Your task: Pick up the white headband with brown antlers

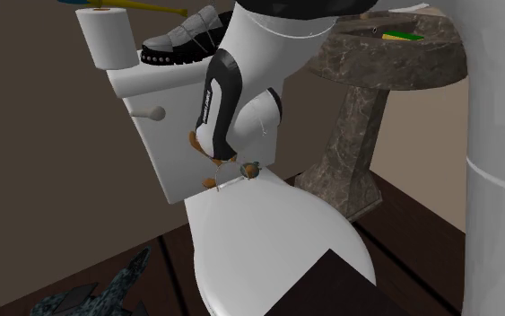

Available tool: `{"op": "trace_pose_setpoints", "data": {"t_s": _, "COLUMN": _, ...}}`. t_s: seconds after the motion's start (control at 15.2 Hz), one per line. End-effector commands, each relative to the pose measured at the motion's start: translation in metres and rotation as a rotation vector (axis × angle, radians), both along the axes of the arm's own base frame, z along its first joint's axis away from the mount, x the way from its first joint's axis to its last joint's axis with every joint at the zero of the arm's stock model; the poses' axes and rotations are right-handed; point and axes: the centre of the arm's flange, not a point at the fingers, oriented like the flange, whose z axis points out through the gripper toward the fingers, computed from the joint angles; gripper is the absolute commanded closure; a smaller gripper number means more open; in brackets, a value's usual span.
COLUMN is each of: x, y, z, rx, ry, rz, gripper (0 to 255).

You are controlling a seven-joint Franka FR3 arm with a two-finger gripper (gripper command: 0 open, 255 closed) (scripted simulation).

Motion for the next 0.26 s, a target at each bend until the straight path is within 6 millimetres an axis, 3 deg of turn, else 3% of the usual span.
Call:
{"op": "trace_pose_setpoints", "data": {"t_s": 0.0, "x": 0.0004, "y": 0.0003, "z": 0.0111, "rx": 0.000, "ry": -0.003, "rz": 0.000, "gripper": 255}}
{"op": "trace_pose_setpoints", "data": {"t_s": 0.2, "x": 0.0004, "y": 0.0003, "z": 0.0172, "rx": 0.000, "ry": -0.003, "rz": 0.000, "gripper": 255}}
